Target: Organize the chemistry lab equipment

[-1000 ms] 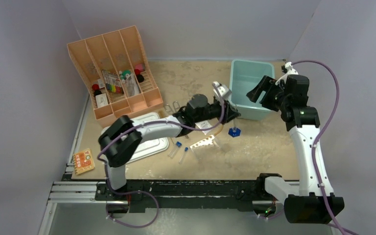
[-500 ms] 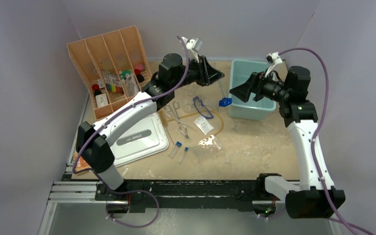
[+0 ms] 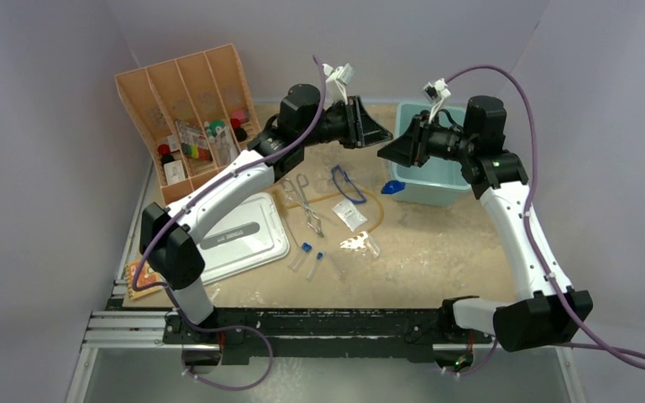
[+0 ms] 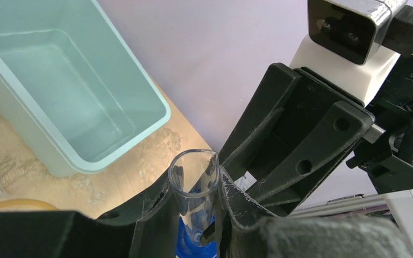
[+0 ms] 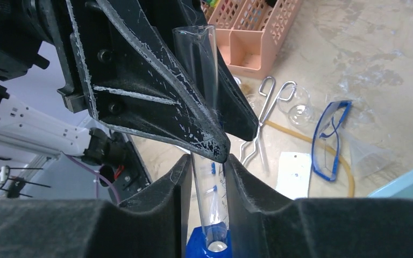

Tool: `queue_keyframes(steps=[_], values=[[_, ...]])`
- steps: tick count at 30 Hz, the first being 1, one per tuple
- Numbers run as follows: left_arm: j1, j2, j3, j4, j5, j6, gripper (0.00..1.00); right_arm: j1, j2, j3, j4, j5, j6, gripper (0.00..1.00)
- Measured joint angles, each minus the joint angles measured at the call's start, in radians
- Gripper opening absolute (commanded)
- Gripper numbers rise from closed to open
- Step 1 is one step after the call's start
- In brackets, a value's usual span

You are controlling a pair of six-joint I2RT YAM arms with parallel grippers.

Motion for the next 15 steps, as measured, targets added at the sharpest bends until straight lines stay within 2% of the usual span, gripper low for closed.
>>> queue_keyframes(steps=[3,5,12,14,15], values=[[0.004,0.002,0.0,-0.008,0.006,-0.016,0.0,0.002,0.01,0.0,-0.002,-0.008,0.002,0.49],[0.005,0.002,0.0,-0.005,0.011,-0.026,0.0,0.005,0.013,0.0,-0.004,-0.009,0.006,0.5],[0.01,0.002,0.0,0.006,0.024,-0.06,0.0,0.018,0.013,-0.005,0.0,-0.015,0.003,0.13],[0.012,0.002,0.0,0.004,0.027,-0.072,0.09,0.018,0.013,-0.006,0.003,-0.015,0.002,0.07],[0.013,0.002,0.0,0.004,0.027,-0.075,0.17,0.018,0.013,-0.007,0.005,-0.015,0.0,0.06]])
